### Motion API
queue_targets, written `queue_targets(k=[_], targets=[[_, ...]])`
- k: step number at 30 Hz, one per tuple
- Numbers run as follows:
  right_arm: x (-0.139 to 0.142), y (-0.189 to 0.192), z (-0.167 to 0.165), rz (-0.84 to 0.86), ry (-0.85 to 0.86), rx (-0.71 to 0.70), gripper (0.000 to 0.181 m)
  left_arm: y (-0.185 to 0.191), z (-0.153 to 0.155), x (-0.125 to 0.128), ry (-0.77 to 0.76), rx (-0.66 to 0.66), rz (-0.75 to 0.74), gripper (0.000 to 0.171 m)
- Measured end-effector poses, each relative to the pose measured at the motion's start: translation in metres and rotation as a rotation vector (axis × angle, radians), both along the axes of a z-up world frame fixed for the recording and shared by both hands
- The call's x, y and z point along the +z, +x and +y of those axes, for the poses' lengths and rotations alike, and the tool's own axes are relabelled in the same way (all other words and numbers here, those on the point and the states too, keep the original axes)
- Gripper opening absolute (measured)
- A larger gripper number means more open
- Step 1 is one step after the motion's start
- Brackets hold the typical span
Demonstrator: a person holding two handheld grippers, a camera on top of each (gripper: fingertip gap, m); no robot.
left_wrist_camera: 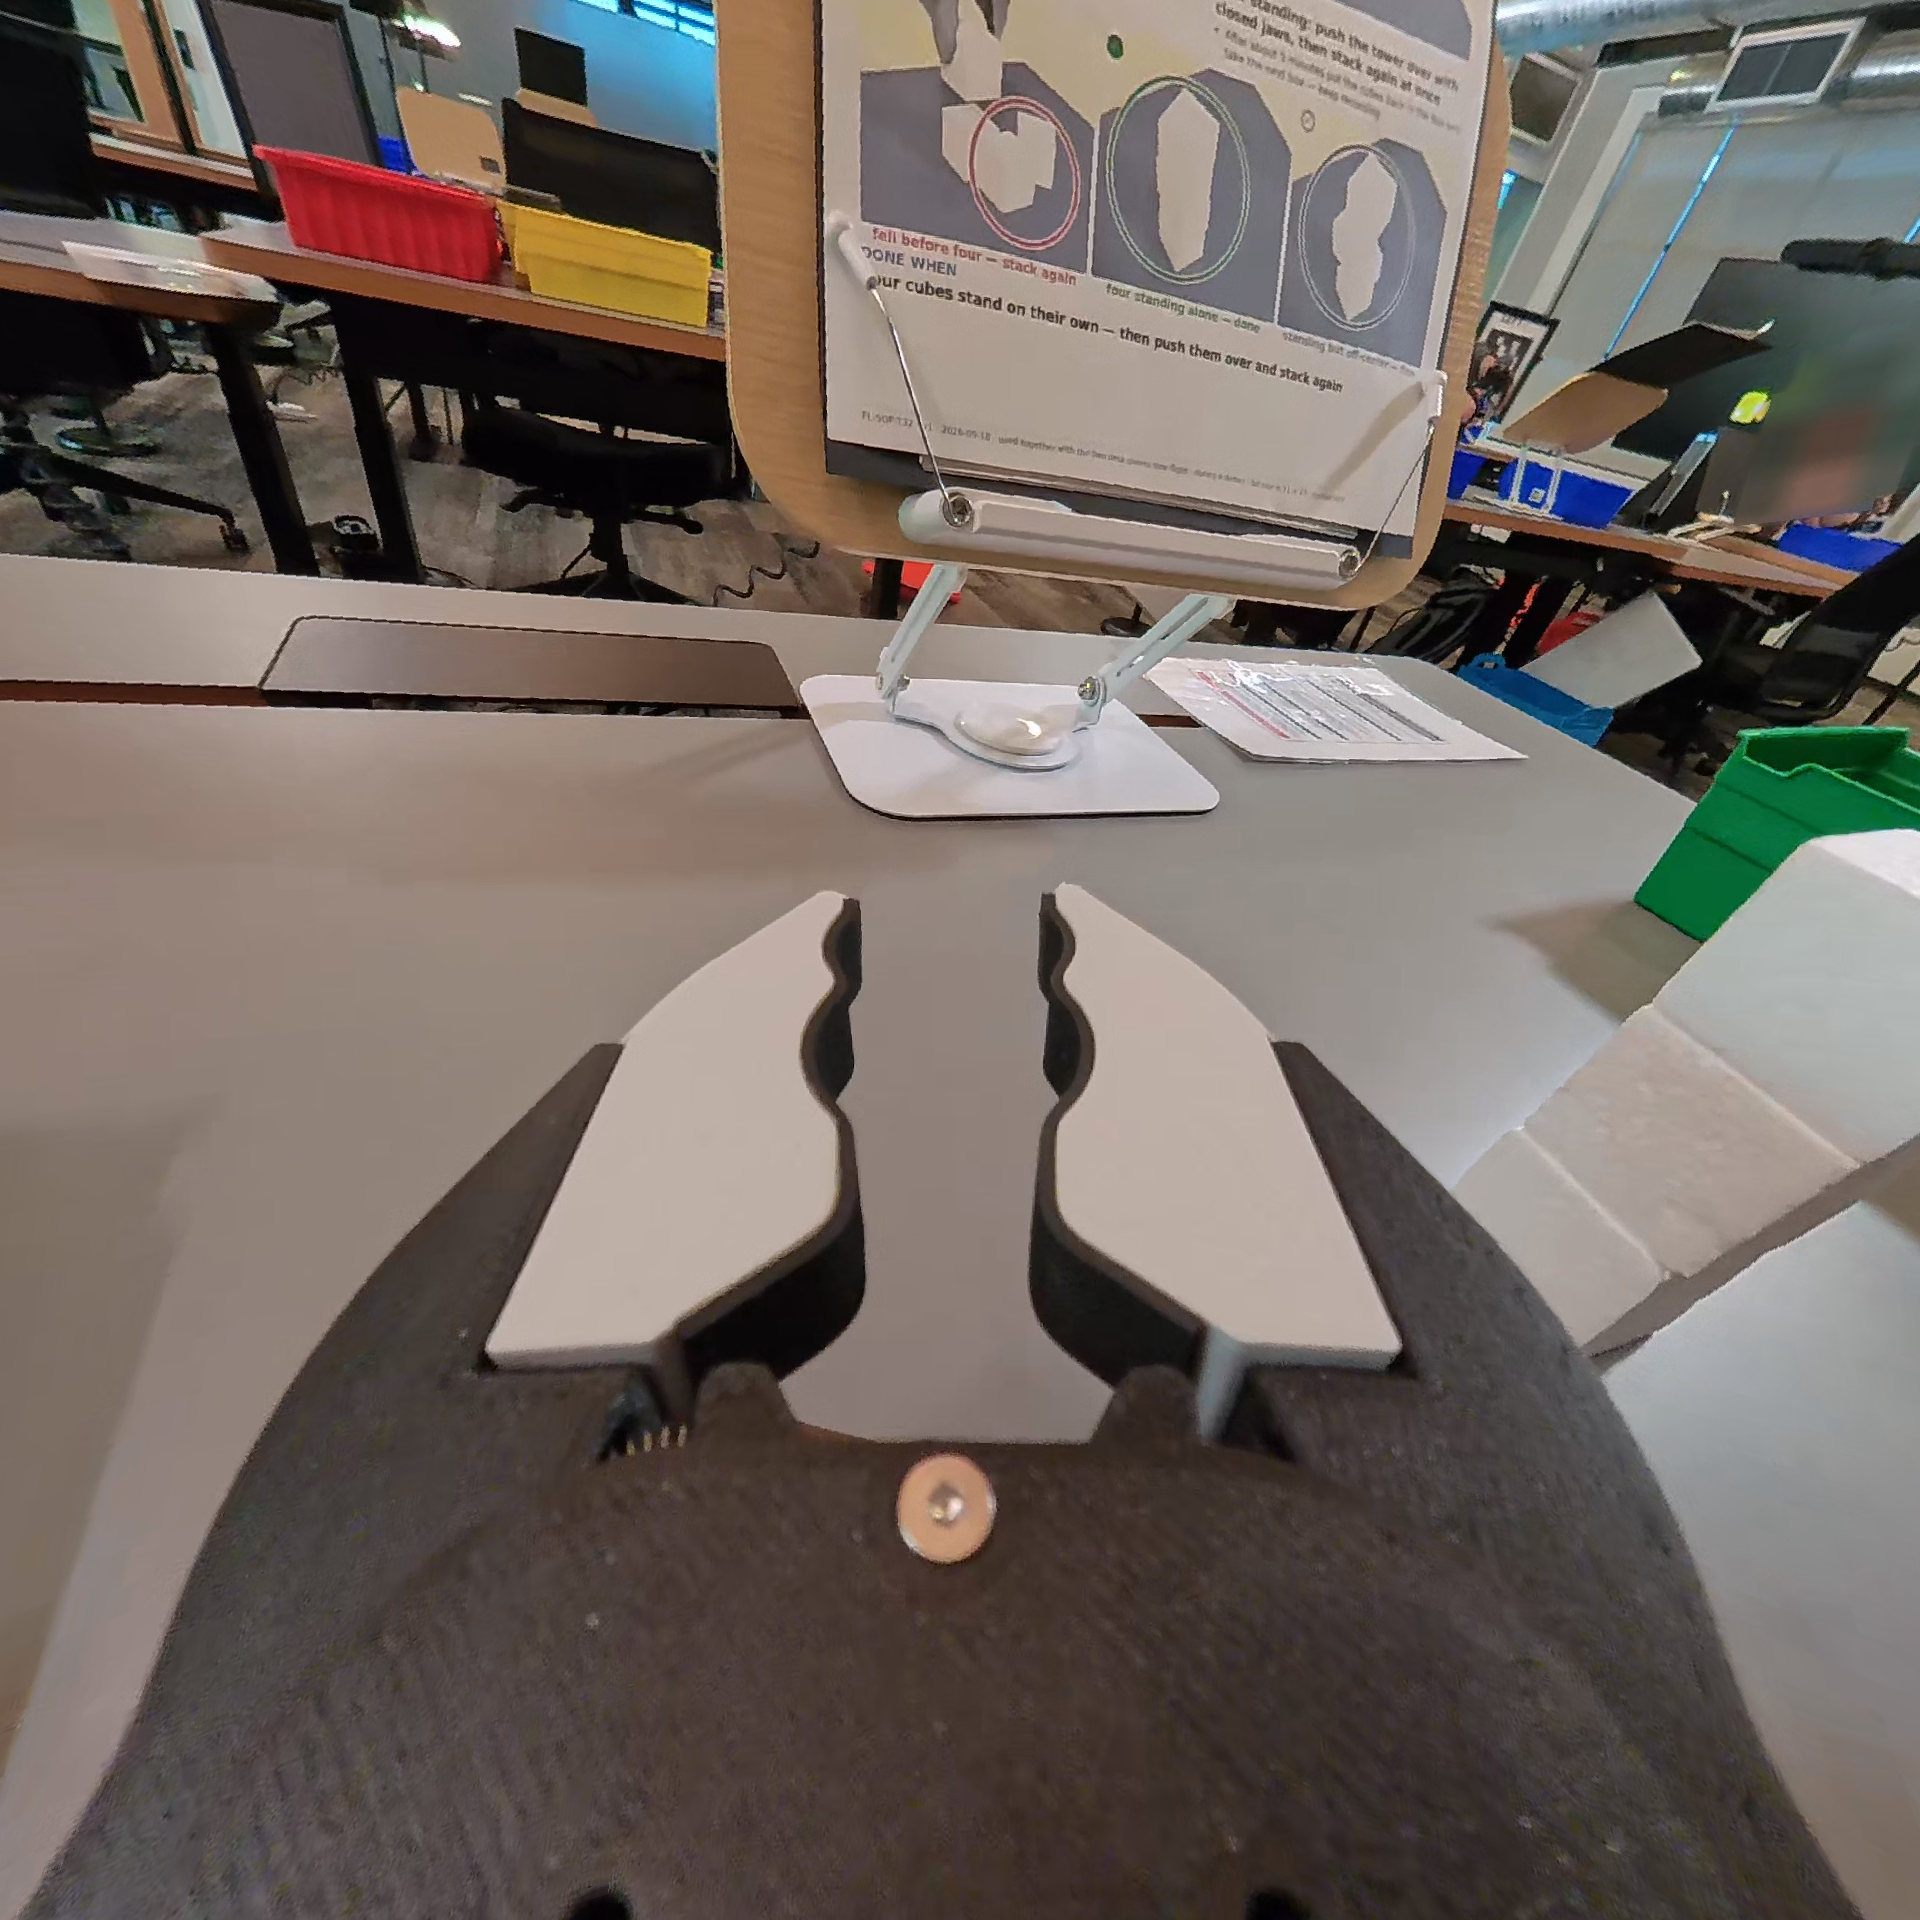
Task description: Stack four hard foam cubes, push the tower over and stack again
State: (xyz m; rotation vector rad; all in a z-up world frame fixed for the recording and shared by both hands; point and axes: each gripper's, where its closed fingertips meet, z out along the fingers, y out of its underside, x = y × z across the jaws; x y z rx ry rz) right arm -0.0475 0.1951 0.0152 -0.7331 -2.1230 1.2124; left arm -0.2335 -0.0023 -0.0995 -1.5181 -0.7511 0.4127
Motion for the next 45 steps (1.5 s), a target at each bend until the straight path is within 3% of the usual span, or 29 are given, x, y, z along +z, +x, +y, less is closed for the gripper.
queue_targets(k=[6, 10, 16, 29, 45], targets=[[-0.015, -0.034, -0.042, -0.051, 0.061, 0.113, 0.052, 0.001, -0.01, -0.003, -0.042, 0.016, 0.03, 0.033], [-0.043, -0.038, -0.025, -0.151, 0.137, 0.077, 0.052, 0.004, -0.017, -0.004, -0.019, 0.013, 0.003, 0.034], [-0.015, -0.035, -0.024, -0.112, -0.097, 0.163, 0.052, 0.007, -0.032, -0.006, -0.023, 0.039, -0.007, 0.034], [-0.031, -0.042, -0.046, -0.092, 0.045, 0.16, 0.052, 0.009, -0.052, -0.008, -0.02, 0.069, -0.028, 0.034], [-0.038, -0.041, -0.04, -0.12, 0.028, 0.155, 0.052, 0.01, -0.047, -0.011, -0.031, 0.045, -0.042, 0.034]])
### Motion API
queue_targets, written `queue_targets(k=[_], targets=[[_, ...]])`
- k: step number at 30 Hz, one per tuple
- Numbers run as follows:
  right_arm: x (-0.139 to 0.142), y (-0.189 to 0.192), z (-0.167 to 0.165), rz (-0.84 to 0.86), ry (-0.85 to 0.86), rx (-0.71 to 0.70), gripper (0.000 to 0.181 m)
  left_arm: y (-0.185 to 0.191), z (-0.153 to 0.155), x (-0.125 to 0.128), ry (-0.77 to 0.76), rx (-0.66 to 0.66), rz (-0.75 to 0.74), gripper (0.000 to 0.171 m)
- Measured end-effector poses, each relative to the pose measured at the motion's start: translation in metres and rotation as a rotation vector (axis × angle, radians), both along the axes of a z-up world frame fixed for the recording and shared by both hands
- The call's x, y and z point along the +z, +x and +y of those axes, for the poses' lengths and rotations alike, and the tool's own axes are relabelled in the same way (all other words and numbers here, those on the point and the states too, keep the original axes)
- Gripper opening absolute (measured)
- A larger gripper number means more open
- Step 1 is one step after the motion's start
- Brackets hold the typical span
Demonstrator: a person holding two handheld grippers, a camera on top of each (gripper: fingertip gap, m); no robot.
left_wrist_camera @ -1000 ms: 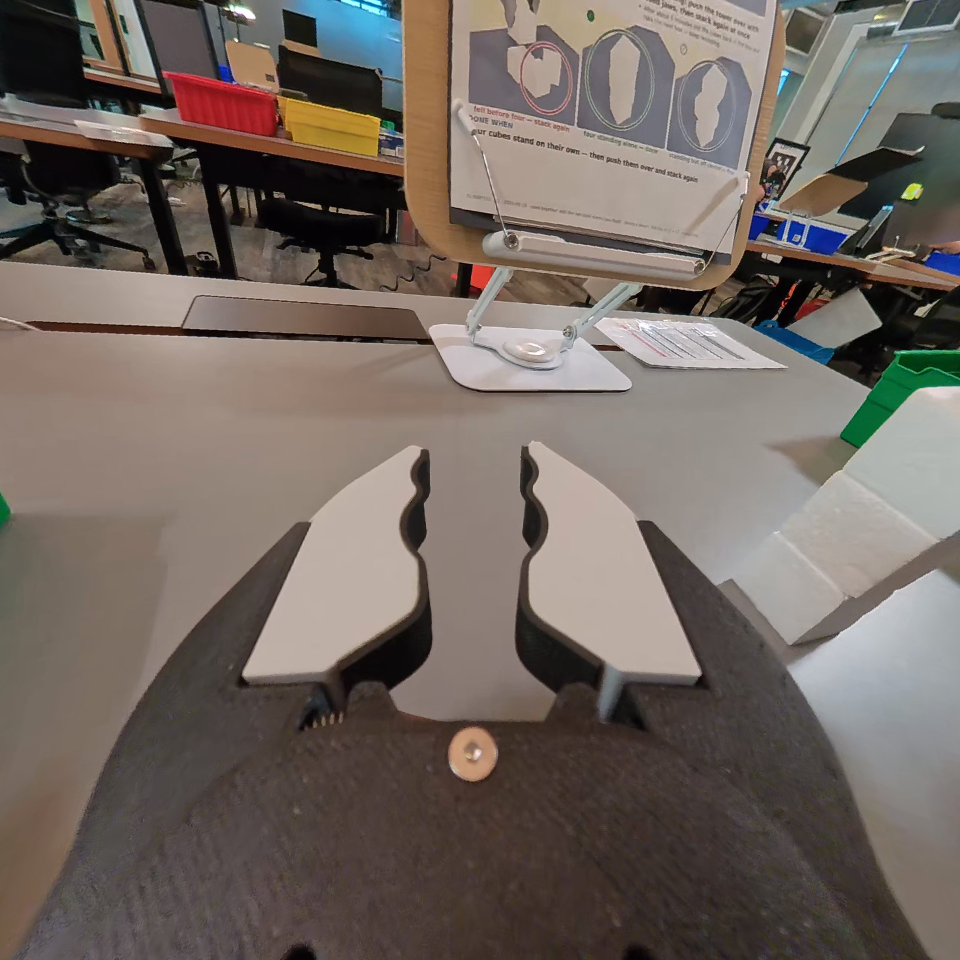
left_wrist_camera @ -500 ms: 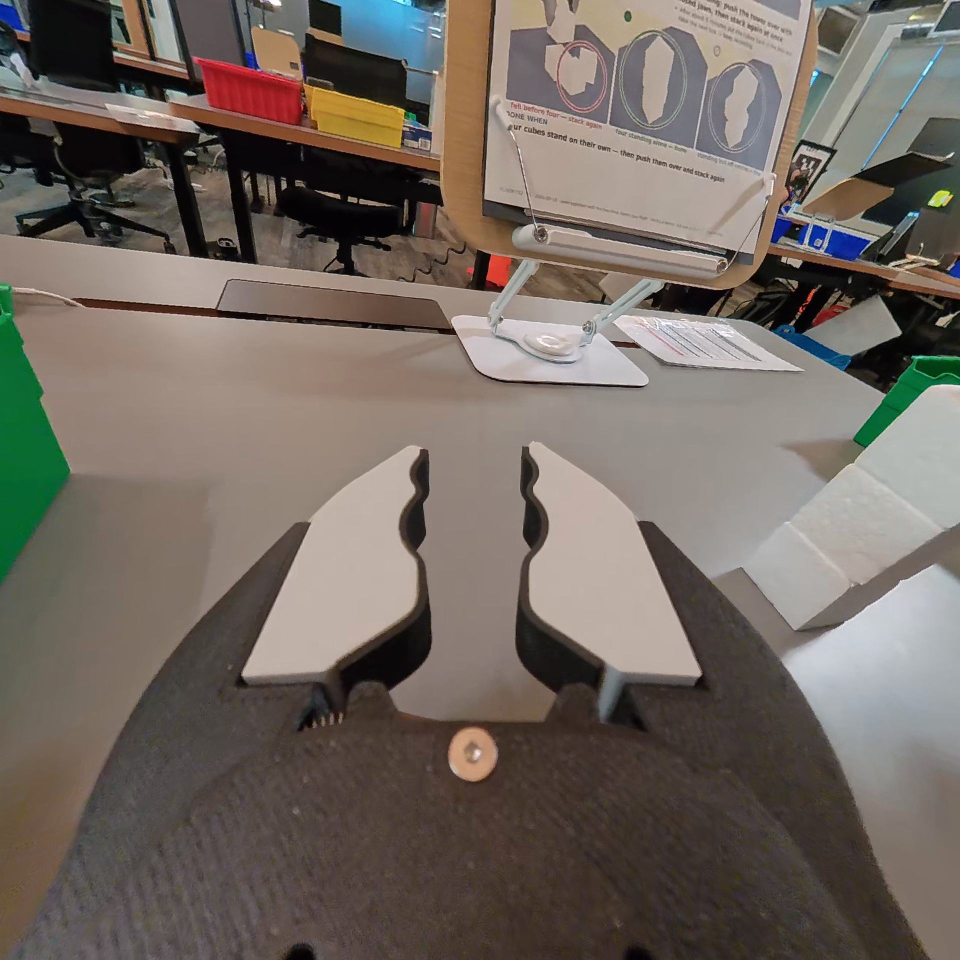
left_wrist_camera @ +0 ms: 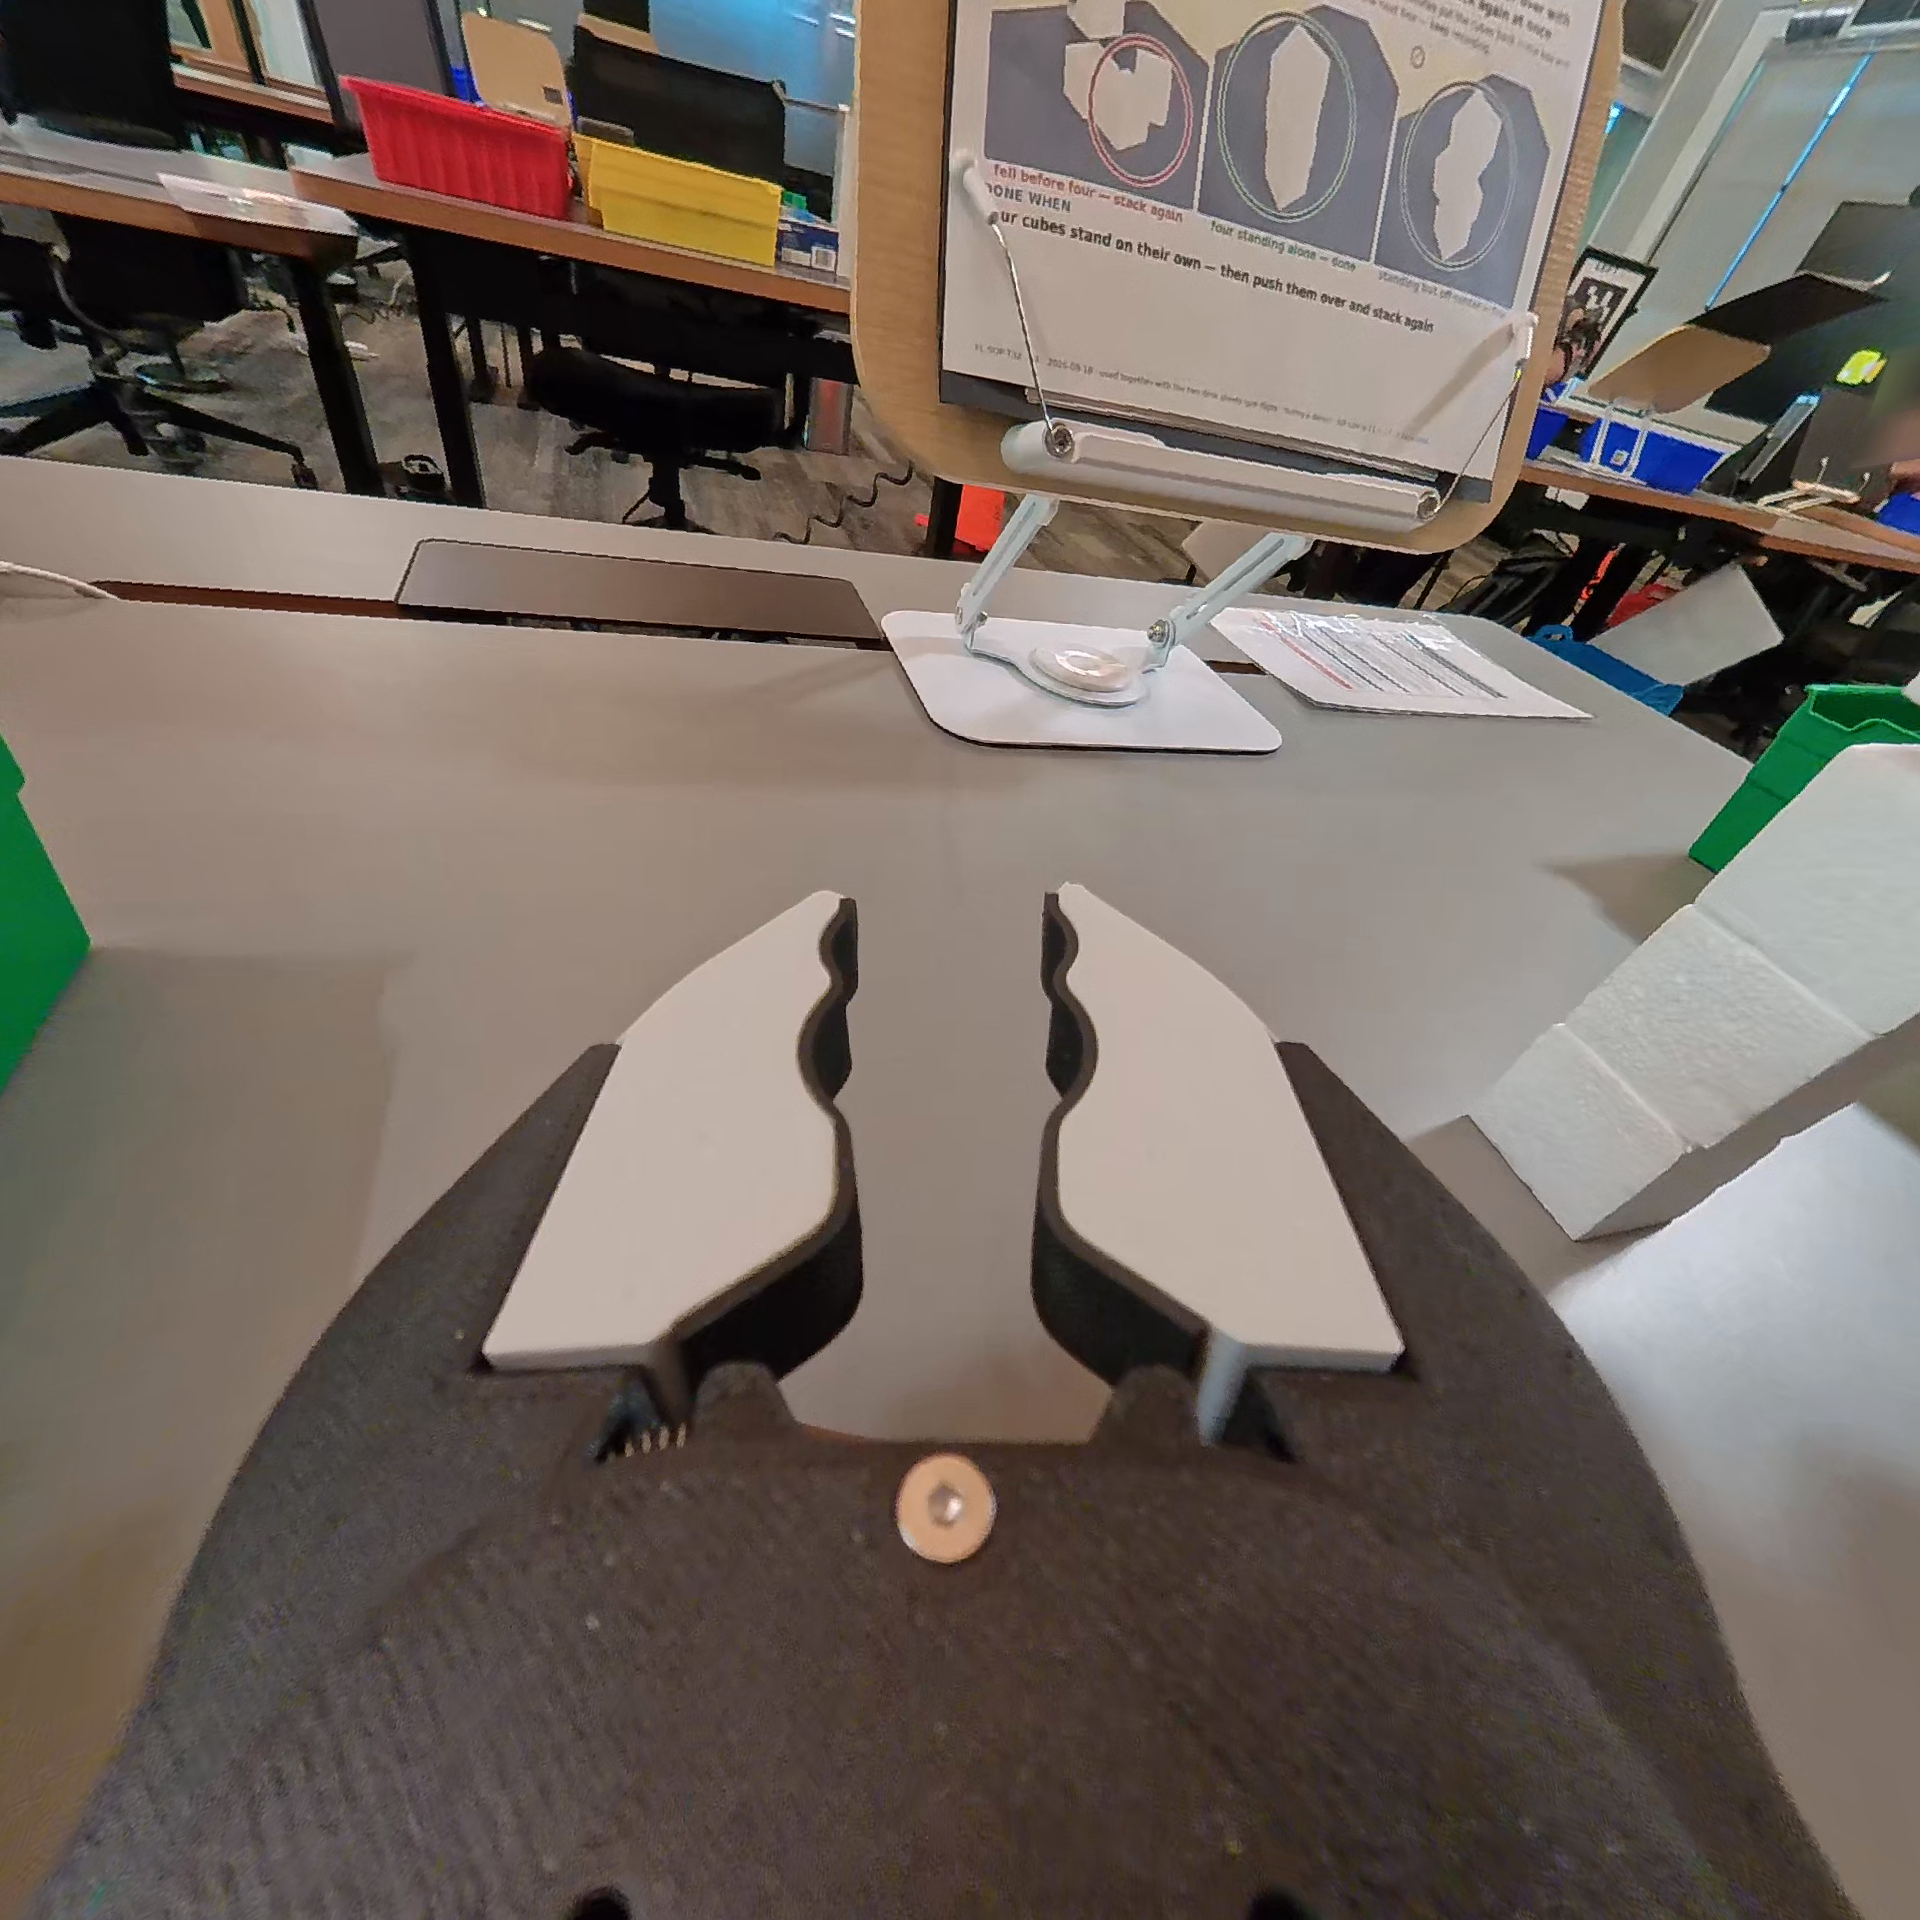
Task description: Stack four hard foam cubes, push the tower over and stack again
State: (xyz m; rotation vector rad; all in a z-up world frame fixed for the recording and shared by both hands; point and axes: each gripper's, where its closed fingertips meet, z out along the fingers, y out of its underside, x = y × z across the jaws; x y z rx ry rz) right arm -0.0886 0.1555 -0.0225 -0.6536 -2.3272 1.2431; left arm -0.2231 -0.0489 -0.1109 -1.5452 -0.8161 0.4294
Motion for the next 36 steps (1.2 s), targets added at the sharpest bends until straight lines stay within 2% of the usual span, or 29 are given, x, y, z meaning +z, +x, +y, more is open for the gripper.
queue_targets(k=[36], targets=[[-0.0084, 0.0002, -0.0019, -0.018, 0.01, 0.015, 0.052, 0.0007, 0.0018, -0.0012, -0.008, -0.007, -0.003, 0.035]])
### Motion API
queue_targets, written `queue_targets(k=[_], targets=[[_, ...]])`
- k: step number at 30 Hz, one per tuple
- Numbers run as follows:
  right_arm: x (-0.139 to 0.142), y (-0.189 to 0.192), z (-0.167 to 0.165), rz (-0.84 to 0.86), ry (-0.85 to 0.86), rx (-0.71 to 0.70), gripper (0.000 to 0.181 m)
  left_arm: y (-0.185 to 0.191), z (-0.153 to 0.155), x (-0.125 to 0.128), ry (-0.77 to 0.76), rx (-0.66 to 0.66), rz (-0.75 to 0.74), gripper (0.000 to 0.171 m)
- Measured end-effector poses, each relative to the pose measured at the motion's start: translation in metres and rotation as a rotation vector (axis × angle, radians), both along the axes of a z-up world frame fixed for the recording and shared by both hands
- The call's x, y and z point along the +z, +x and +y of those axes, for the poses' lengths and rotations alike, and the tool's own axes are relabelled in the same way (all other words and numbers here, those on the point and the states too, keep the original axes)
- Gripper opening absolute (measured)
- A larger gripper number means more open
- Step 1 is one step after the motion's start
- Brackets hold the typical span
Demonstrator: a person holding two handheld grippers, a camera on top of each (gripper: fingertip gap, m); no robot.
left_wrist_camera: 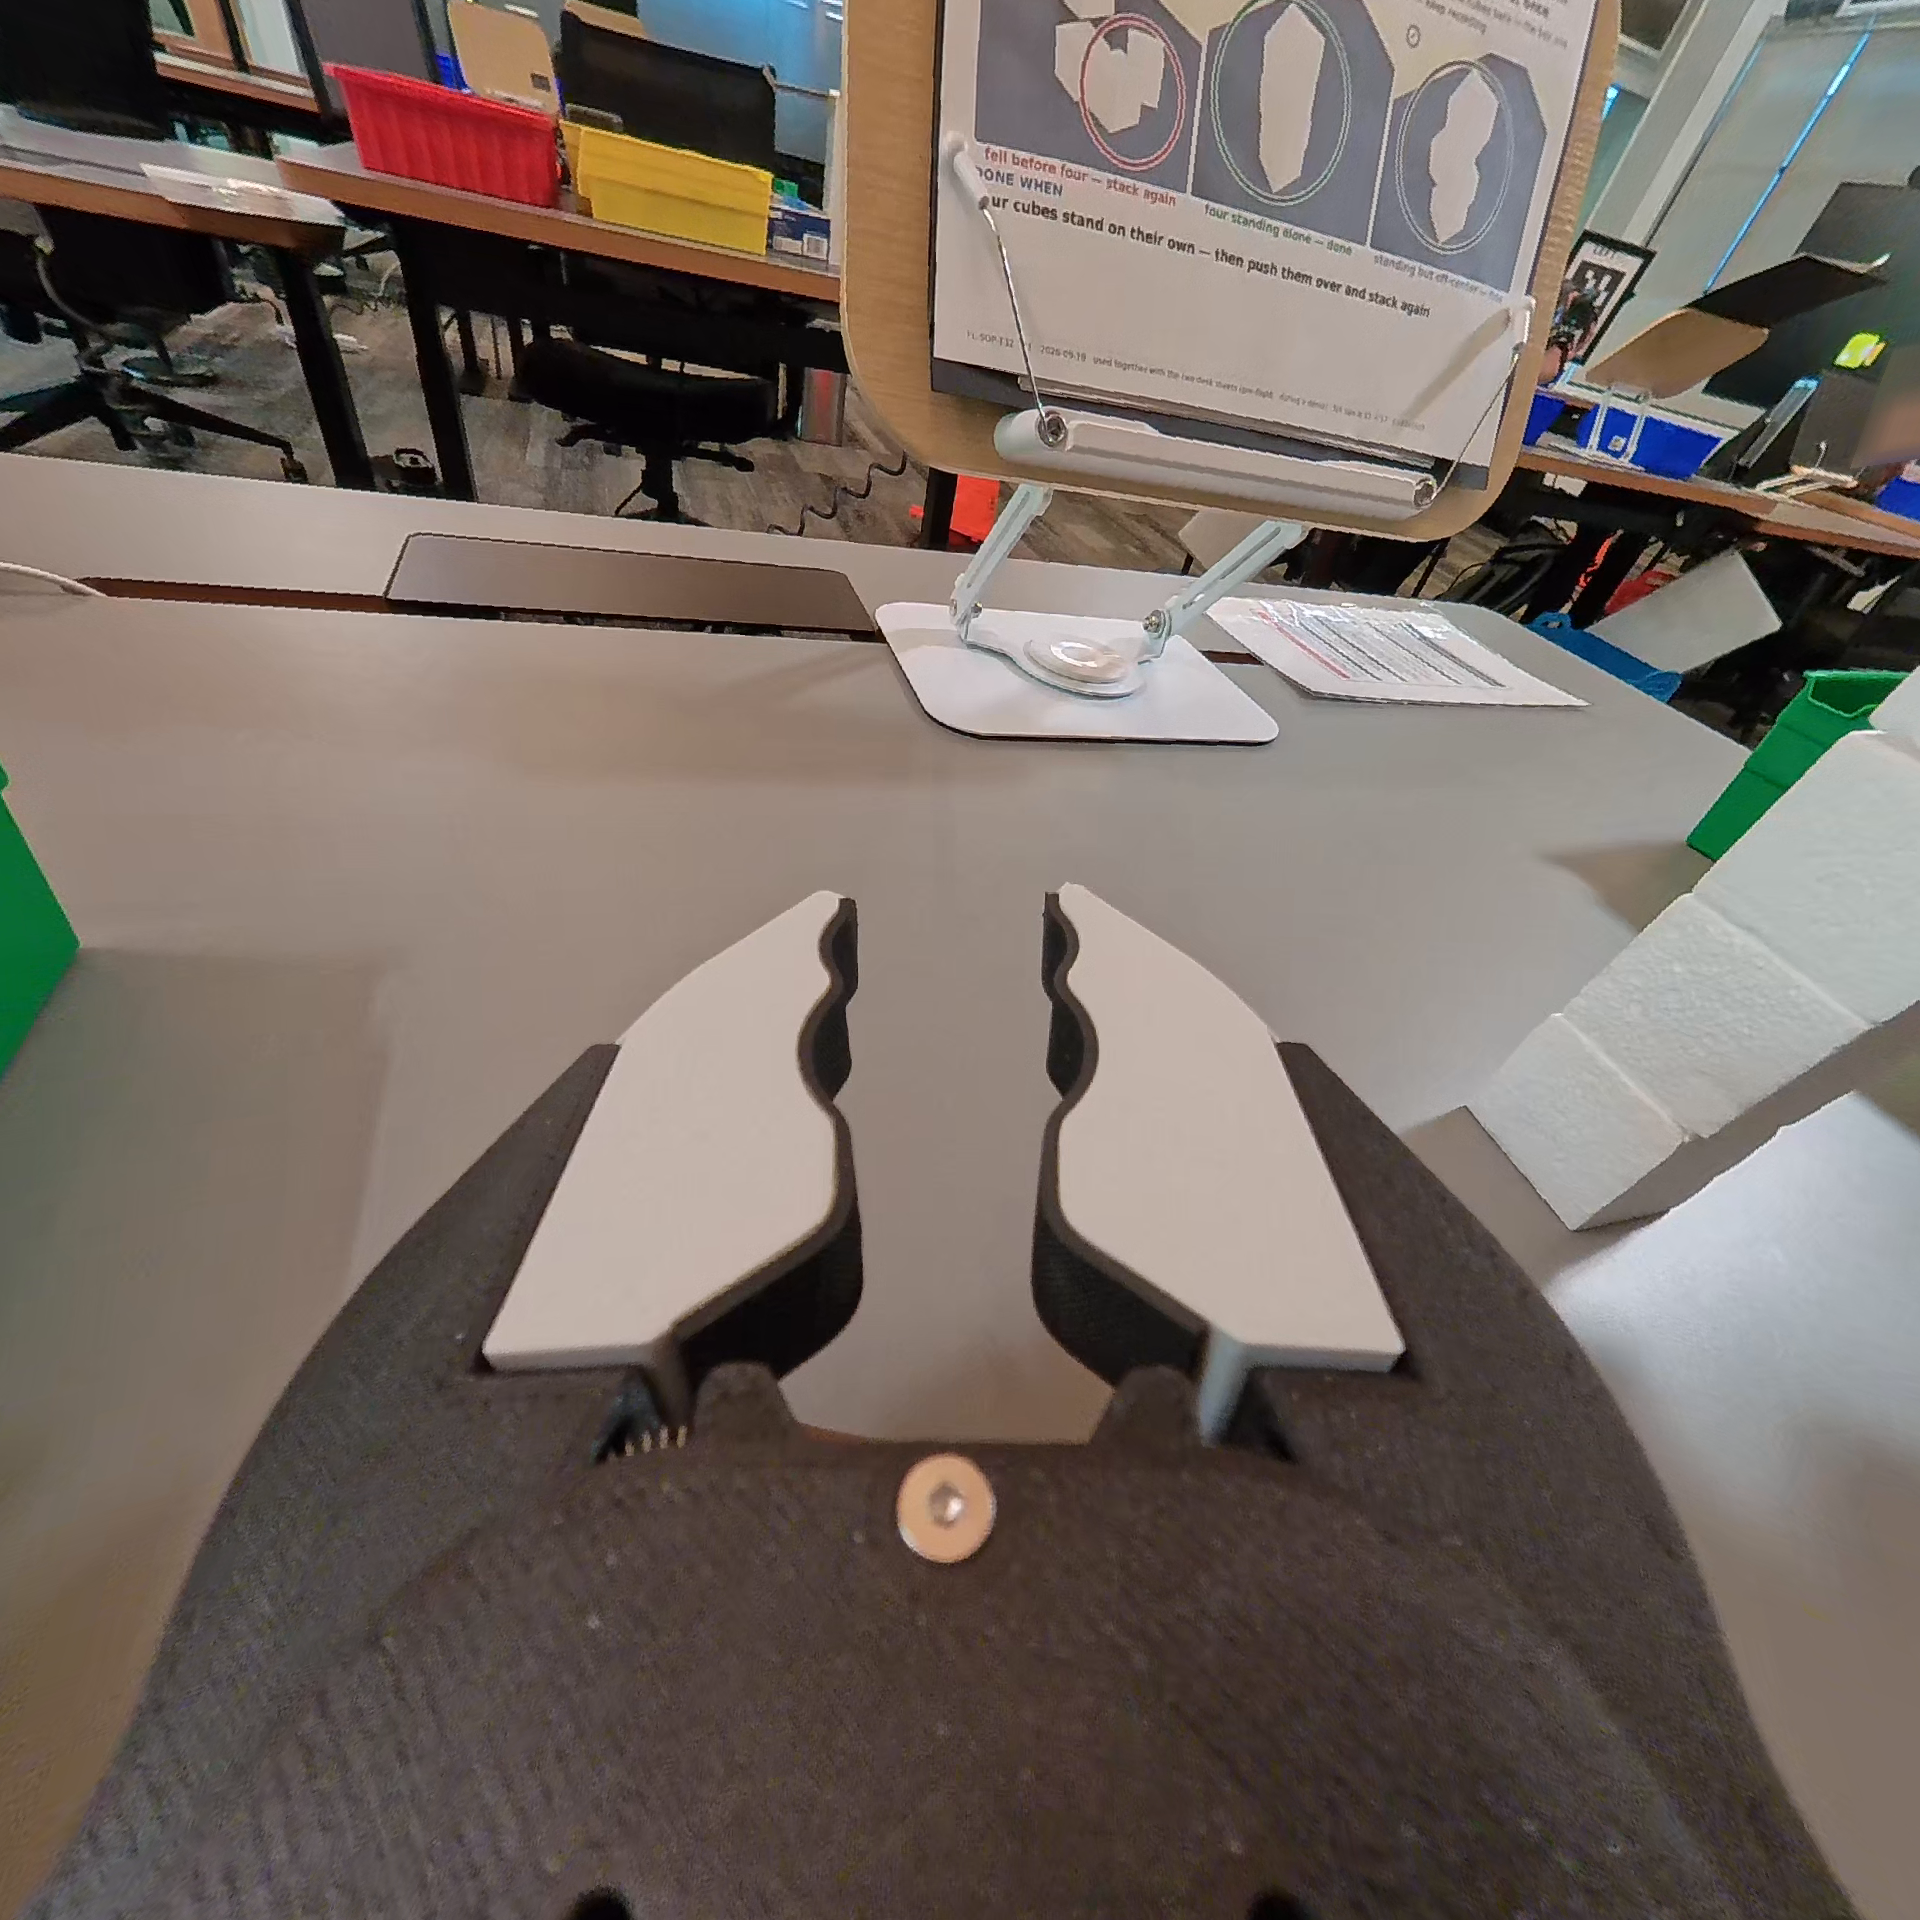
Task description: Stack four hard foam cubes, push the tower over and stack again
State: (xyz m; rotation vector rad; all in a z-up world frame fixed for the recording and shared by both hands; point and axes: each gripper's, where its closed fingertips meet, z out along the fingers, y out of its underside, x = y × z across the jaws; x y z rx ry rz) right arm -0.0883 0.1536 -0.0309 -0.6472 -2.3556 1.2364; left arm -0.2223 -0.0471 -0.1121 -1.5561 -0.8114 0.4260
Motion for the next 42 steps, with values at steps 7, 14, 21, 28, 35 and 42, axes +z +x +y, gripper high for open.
queue_targets(k=[7, 14, 21, 28, 35, 42], targets=[[-0.001, 0.0, 0.0, -0.004, -0.003, 0.002, 0.052, 0.0, 0.0, 0.0, 0.0, 0.0, 0.0, 0.035], [-0.001, -0.001, 0.001, -0.003, -0.006, 0.001, 0.052, 0.0, 0.0, 0.0, -0.001, -0.001, 0.0, 0.035], [-0.001, 0.0, -0.001, -0.001, -0.006, 0.002, 0.06, 0.0, 0.0, 0.0, -0.002, 0.001, 0.0, 0.035], [0.001, 0.0, 0.0, 0.011, 0.0, -0.004, 0.066, 0.0, 0.0, 0.0, -0.003, 0.0, 0.0, 0.035], [0.014, 0.0, 0.002, 0.034, -0.038, -0.027, 0.068, 0.0, 0.0, 0.0, -0.004, -0.001, 0.0, 0.035], [0.059, -0.004, 0.009, 0.097, -0.257, -0.1, 0.077, 0.0, 0.001, -0.001, -0.004, -0.003, -0.001, 0.035]])
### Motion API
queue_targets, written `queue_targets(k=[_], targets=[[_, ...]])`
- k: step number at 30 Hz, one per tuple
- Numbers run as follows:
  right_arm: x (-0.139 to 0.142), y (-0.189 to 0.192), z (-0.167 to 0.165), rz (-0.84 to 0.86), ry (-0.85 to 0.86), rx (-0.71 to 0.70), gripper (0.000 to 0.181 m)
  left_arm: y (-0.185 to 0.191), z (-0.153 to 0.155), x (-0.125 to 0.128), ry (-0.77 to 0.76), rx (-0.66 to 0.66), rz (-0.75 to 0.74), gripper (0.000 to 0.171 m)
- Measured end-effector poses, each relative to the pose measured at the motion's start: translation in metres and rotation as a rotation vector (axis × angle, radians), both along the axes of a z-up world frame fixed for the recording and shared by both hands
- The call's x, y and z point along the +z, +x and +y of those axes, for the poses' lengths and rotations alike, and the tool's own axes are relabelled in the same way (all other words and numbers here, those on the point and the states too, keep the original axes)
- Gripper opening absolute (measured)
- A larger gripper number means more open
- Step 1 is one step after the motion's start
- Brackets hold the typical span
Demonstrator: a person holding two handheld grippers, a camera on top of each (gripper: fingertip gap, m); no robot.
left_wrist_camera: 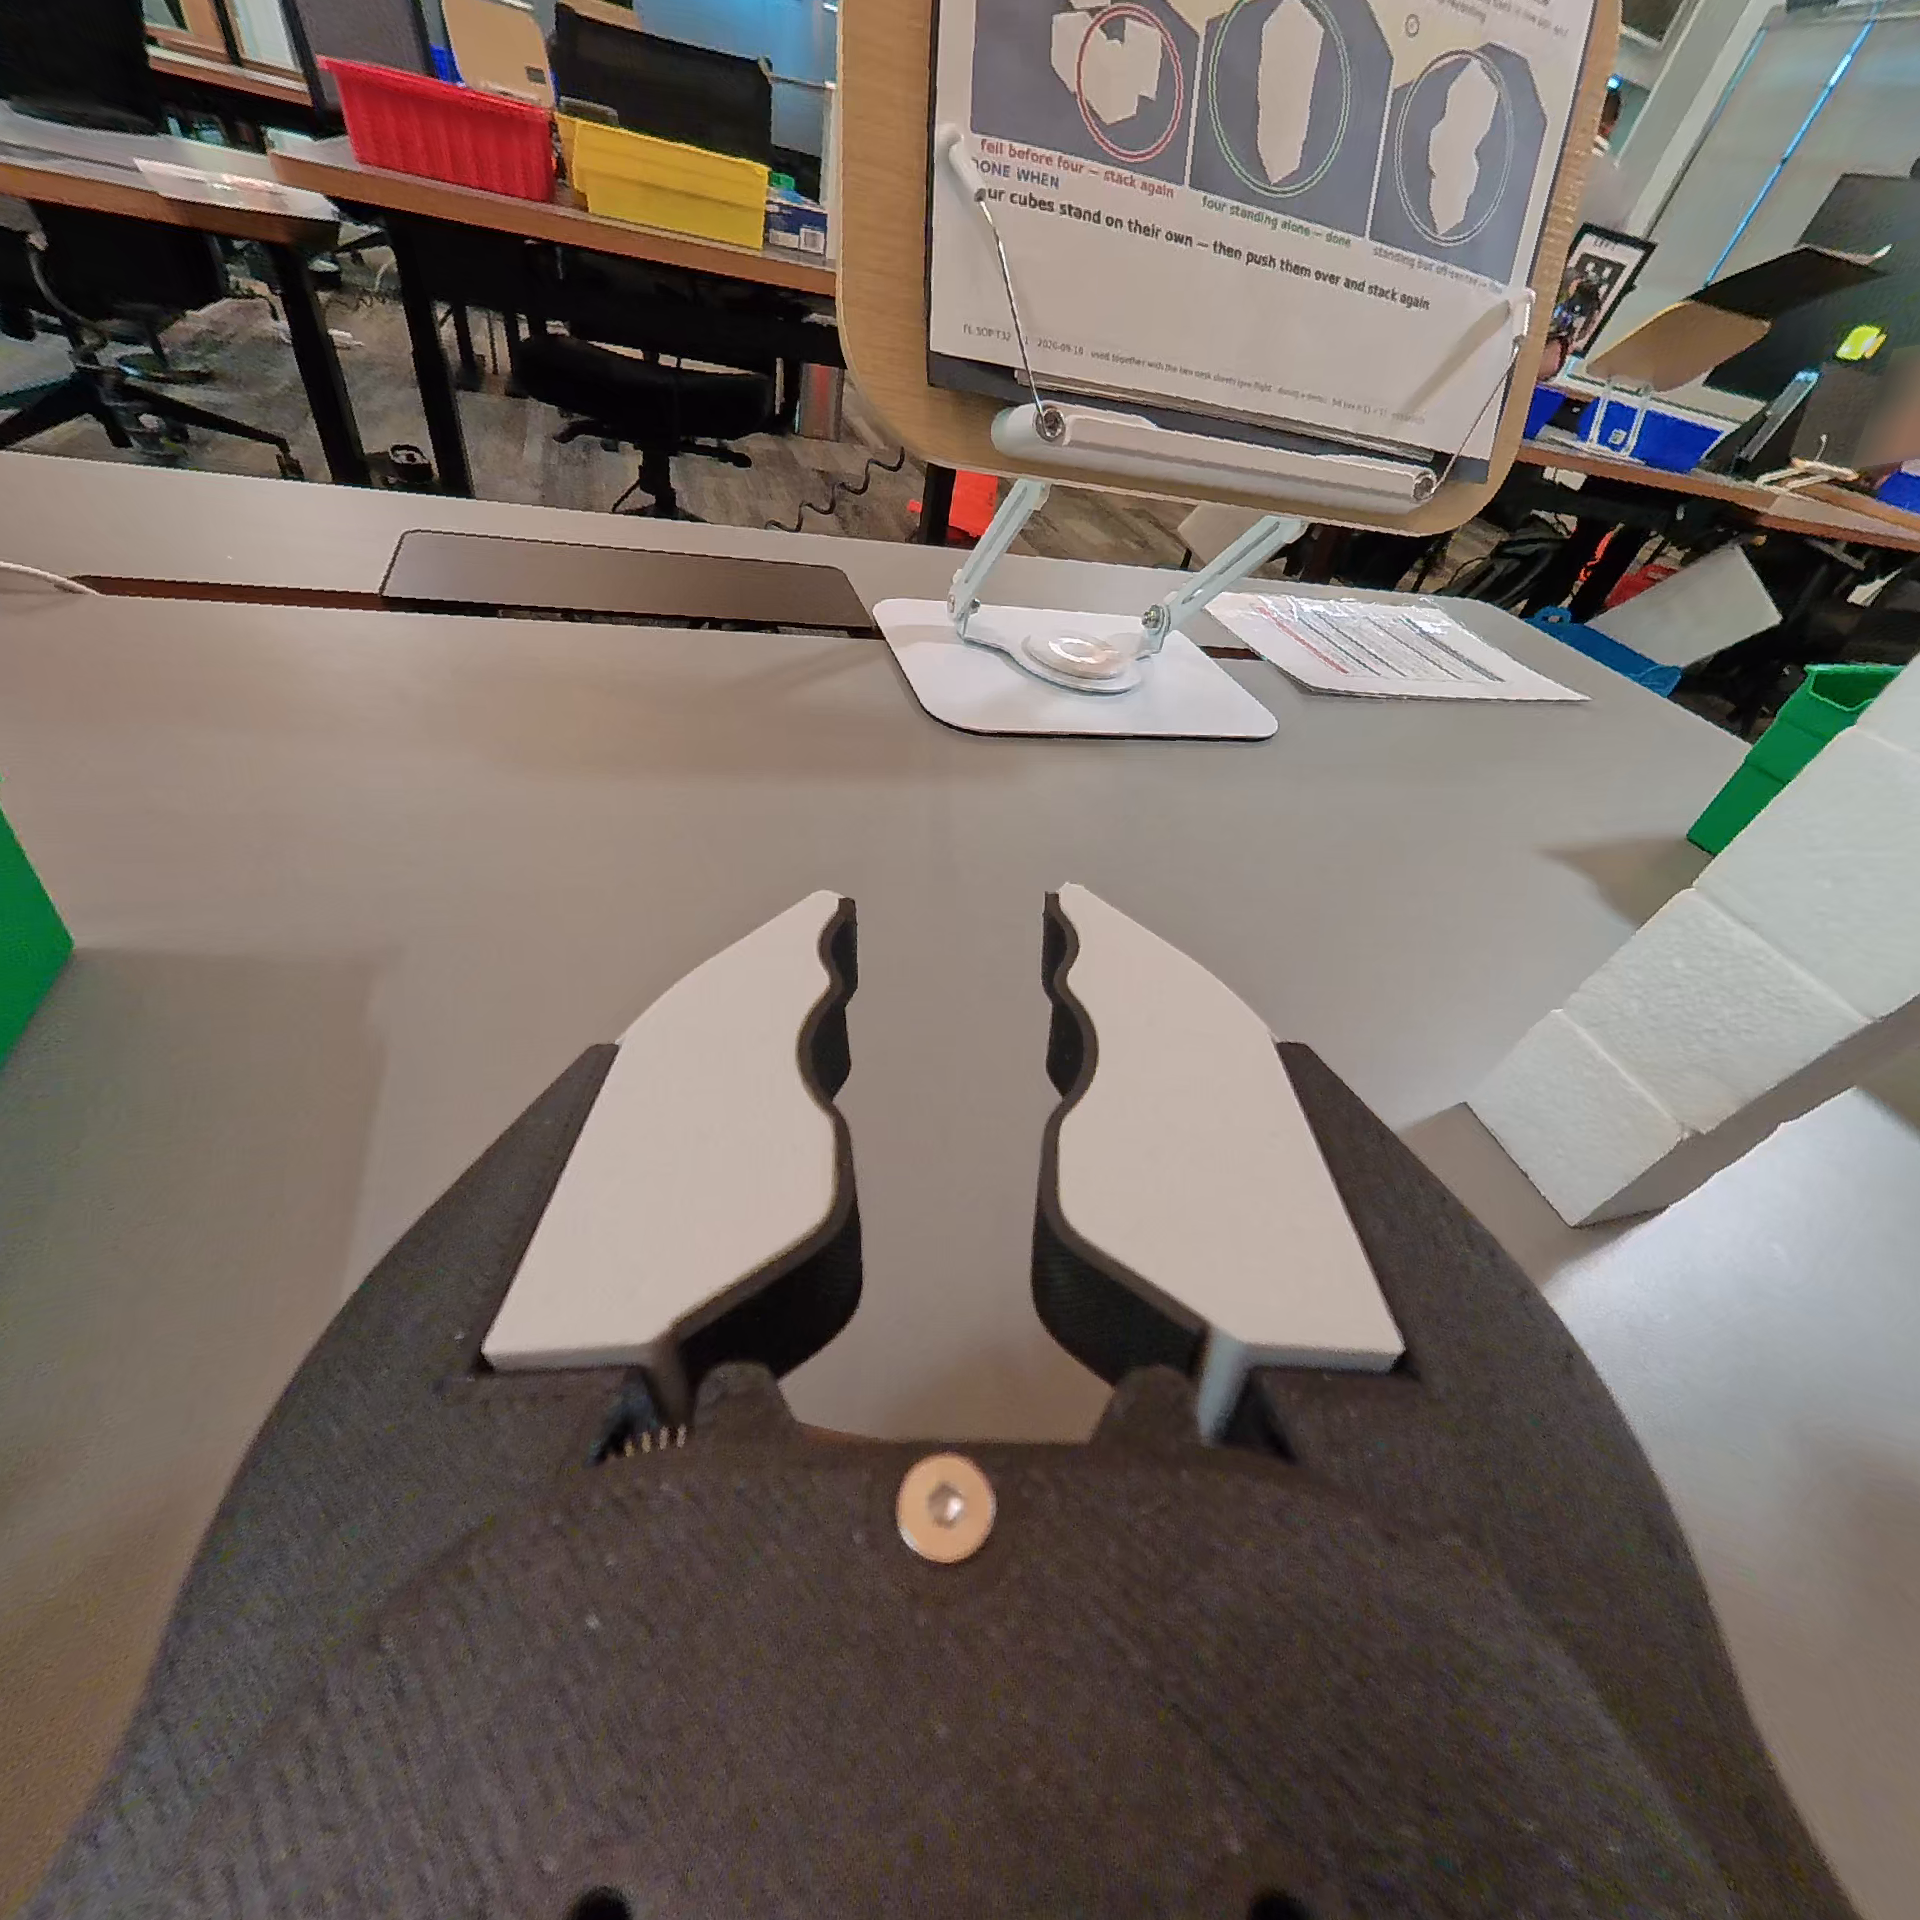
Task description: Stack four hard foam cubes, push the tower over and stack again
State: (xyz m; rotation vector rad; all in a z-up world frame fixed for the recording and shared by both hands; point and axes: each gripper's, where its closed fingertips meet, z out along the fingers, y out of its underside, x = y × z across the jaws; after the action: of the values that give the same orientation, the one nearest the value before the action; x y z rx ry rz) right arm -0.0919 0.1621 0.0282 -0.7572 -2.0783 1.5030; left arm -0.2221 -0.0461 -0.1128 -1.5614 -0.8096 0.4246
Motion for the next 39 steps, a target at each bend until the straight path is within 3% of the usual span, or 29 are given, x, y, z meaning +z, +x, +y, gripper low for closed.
queue_targets(k=[7, 13, 17, 23, 30, 39], targets=[[0.043, -0.019, 0.042, 0.145, -0.174, -0.245, 0.072, 0.001, 0.001, 0.0, 0.008, -0.005, -0.004, 0.035], [0.031, -0.027, 0.074, 0.136, -0.063, -0.438, 0.05, 0.001, 0.003, 0.0, 0.001, -0.007, -0.004, 0.038], [0.026, -0.024, 0.078, 0.125, -0.1, -0.464, 0.031, -0.001, 0.006, 0.003, 0.007, -0.007, 0.003, 0.038], [-0.005, -0.025, 0.089, 0.076, -0.19, -0.598, 0.0, -0.003, 0.028, 0.004, 0.012, -0.051, 0.011, 0.038], [-0.04, -0.014, 0.112, 0.044, -0.226, -0.758, 0.0, -0.002, 0.066, 0.007, 0.013, -0.13, 0.025, 0.036], [-0.108, 0.003, 0.133, -0.13, -0.206, -0.945, 0.0, 0.001, 0.11, 0.014, 0.015, -0.195, 0.074, 0.032]])
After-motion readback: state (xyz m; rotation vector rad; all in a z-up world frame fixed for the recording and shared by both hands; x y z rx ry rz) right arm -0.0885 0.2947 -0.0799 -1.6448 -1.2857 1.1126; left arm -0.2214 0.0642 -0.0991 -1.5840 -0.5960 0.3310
